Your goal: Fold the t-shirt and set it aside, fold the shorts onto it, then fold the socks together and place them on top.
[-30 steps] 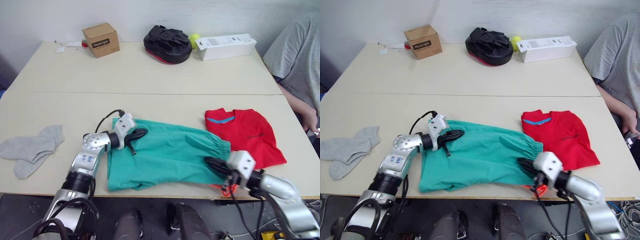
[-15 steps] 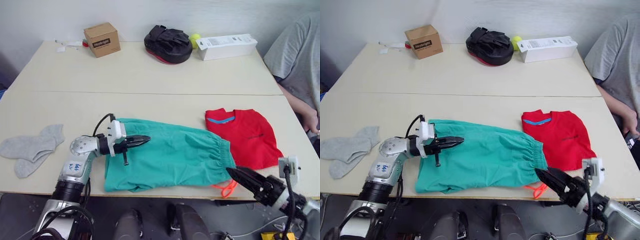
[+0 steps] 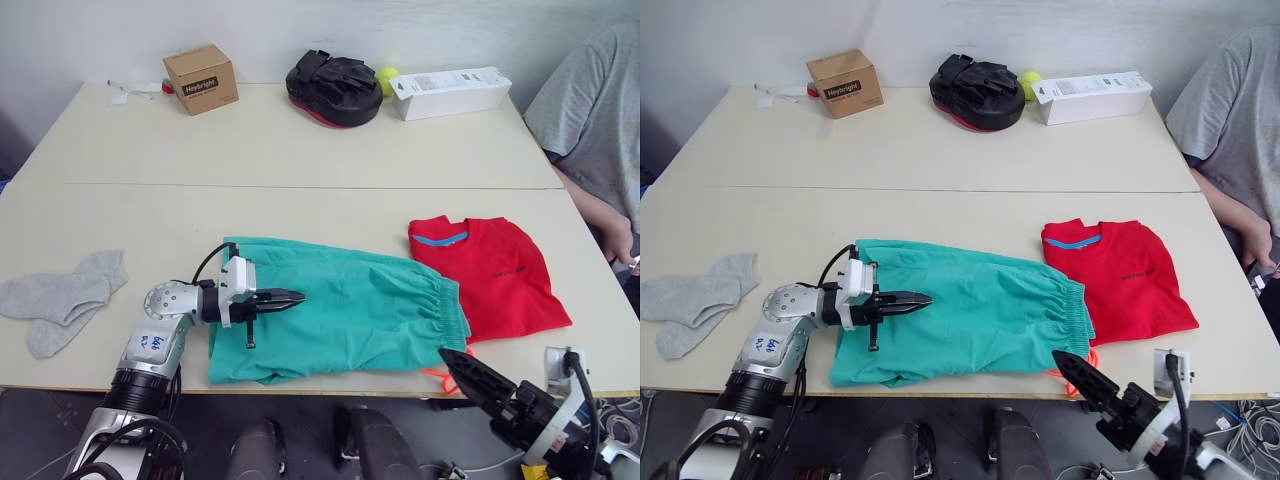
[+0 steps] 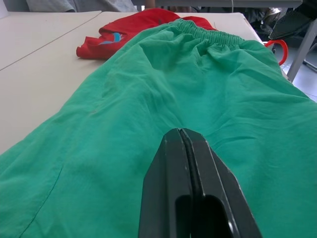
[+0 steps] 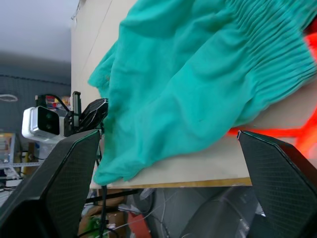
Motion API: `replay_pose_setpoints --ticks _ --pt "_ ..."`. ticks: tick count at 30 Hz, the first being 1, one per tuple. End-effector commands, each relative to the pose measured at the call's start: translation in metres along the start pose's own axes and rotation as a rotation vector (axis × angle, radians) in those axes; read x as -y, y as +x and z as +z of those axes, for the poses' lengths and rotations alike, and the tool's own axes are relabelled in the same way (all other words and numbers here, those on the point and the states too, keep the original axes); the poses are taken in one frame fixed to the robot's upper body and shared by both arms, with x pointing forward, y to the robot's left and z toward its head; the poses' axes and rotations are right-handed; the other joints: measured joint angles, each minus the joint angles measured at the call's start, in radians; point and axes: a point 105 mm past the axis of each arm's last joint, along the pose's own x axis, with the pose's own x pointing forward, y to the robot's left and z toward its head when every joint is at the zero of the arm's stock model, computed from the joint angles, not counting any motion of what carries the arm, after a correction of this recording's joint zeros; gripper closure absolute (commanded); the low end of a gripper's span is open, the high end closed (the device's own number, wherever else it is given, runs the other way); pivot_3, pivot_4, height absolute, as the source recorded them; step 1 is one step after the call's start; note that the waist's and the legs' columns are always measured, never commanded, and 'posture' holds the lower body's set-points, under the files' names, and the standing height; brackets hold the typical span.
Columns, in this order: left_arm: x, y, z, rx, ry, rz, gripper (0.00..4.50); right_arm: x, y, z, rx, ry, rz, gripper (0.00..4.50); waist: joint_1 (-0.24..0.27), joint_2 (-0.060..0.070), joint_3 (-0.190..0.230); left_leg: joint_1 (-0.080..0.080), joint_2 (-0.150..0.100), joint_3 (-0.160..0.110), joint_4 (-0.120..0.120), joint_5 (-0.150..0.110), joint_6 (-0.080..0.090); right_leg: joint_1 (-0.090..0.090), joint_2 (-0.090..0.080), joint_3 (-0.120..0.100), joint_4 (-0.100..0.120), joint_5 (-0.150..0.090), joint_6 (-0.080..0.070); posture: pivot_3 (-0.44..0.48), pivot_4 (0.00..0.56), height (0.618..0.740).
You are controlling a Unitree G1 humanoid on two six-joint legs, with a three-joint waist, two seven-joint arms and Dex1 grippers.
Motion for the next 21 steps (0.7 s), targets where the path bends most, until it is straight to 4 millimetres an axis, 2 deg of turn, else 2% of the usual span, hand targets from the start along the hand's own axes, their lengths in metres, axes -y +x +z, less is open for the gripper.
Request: replay_pose_setpoints --ticks 1,7,13,15,17,21 --pt "-0.002 -0.001 0.006 0.003 0.032 -0.003 4.50 -0.012 0.008 -0.019 -0.068 0.032 0.021 0.02 0.000 0.000 0.000 0.000 0.000 0.000 0.000 0.000 0.000 0.000 0.000 0.000 0.000 0.000 0.000 0.000 0.150 0.740" --pt "-0.002 -0.001 0.005 -0.005 0.035 -0.005 4.50 -0.001 0.026 -0.017 -0.077 0.050 -0.052 0.02 0.000 0.000 0.000 0.000 0.000 0.000 0.000 0.000 0.000 0.000 0.000 0.000 -0.002 0.000 0.000 0.000 0.150 0.740" --pt "-0.003 -0.004 -0.002 -0.054 0.037 -0.007 4.50 0.006 0.044 0.004 0.029 0.069 -0.077 0.02 0.001 -0.001 0.000 -0.001 0.000 0.000 -0.001 0.000 0.000 0.000 0.000 0.000 -0.003 0.002 -0.002 0.000 0.150 0.740" --pt "-0.005 -0.006 -0.006 -0.062 0.030 0.006 4.50 0.010 0.048 0.003 0.019 0.060 -0.105 0.02 0.000 -0.001 0.000 -0.001 0.000 0.000 -0.002 0.000 0.000 0.000 0.000 0.000 -0.004 0.002 -0.002 0.000 0.150 0.740" --pt "-0.007 -0.008 -0.009 -0.071 0.030 0.021 4.50 0.016 0.049 -0.003 -0.013 0.057 -0.147 0.02 0.000 -0.001 0.000 -0.001 0.000 0.000 -0.003 0.000 0.000 -0.001 0.000 0.000 -0.004 0.002 -0.002 0.000 0.150 0.740" --pt "-0.009 -0.009 -0.012 -0.081 0.025 0.028 4.50 0.015 0.046 -0.003 -0.009 0.067 -0.158 0.02 0.001 -0.001 0.000 -0.001 0.000 0.000 -0.004 -0.001 0.000 0.000 0.000 0.000 -0.005 0.002 -0.002 0.000 0.150 0.740"
